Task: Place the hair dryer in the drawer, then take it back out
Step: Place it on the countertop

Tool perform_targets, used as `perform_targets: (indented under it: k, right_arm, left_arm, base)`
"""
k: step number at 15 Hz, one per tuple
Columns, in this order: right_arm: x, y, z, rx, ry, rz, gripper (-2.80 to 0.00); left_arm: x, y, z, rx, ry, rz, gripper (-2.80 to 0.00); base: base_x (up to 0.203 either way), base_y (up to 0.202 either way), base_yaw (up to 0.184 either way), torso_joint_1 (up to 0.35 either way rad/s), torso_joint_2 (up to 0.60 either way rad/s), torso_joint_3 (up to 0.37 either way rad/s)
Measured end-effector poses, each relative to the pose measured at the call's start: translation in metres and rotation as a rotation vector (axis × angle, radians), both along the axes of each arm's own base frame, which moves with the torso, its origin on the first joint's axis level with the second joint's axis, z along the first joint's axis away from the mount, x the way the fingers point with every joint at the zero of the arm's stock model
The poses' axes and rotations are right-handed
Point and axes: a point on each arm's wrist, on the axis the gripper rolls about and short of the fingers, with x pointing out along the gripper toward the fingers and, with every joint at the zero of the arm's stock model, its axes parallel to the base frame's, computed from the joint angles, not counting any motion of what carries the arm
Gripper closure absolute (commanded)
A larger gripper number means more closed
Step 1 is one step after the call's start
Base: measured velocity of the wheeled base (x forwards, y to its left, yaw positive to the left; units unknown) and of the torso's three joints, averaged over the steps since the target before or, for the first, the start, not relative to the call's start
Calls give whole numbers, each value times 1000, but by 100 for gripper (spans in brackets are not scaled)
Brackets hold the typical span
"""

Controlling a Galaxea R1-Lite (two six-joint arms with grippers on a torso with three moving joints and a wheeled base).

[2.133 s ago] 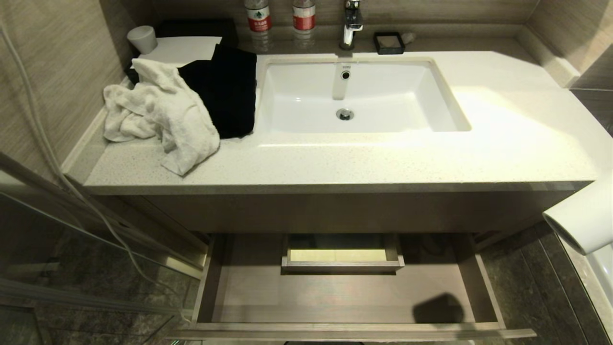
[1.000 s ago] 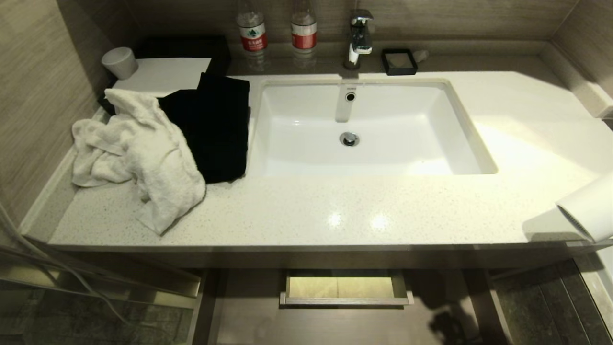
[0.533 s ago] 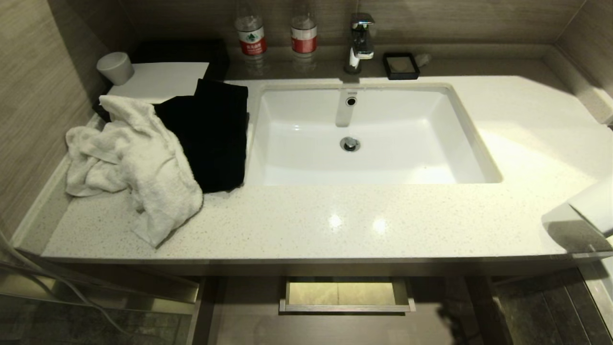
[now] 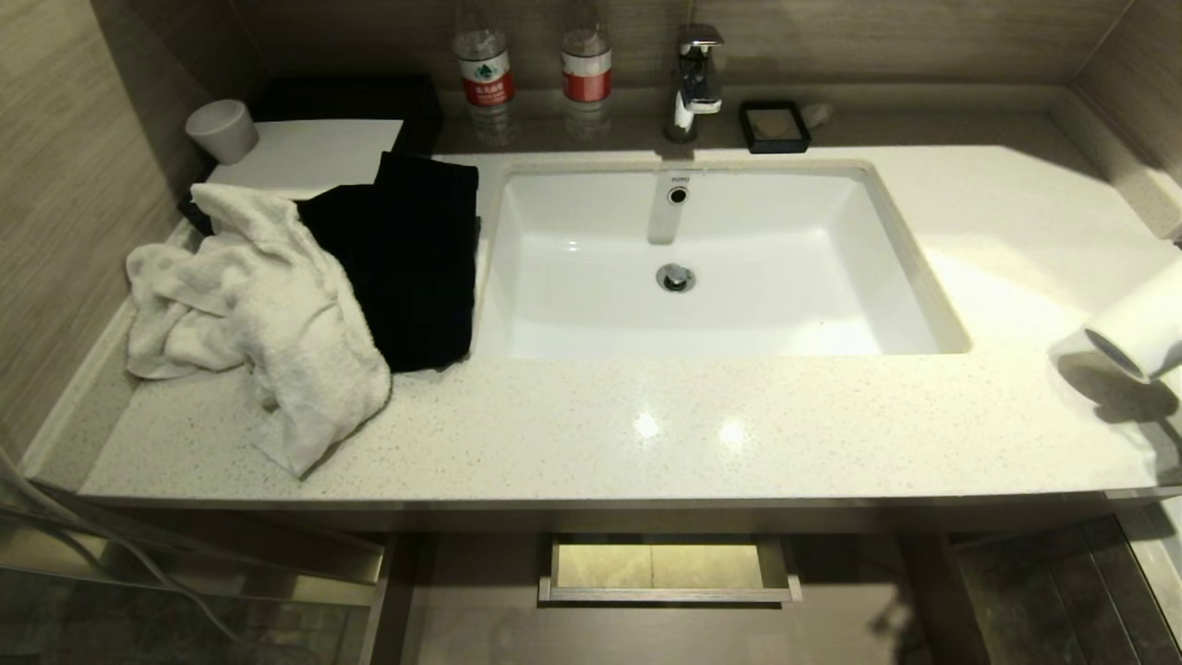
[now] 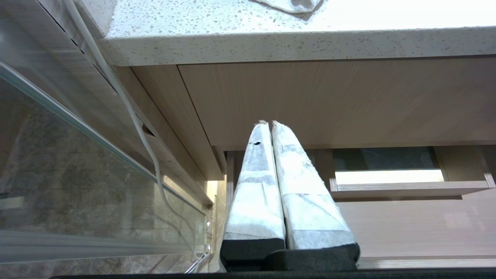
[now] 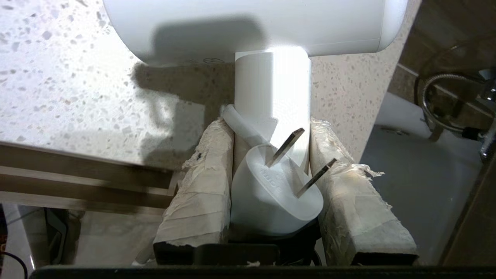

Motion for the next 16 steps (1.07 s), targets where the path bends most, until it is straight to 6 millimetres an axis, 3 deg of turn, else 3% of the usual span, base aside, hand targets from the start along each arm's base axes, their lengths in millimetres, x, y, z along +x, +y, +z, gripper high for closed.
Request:
perform_targets:
  k: [7,8,12,16]
  right_arm:
    - [51,-34,-18,132,34,140,0]
    - [56,-37,-20,141,37,149,-280]
    - [70,-45,-20,140,25,184,-280]
    - [62,-40,-11,70,6,208,-280]
  left_arm:
    - [0,0,0,0,0,0,0]
    - [0,0,0,0,0,0,0]
    - [0,0,0,0,0,0,0]
    - [0,0,0,0,0,0,0]
  base:
    - [0,0,0,0,0,0]
    - [0,0,0,0,0,0]
    - [0,0,0,0,0,0]
    - [0,0,0,0,0,0]
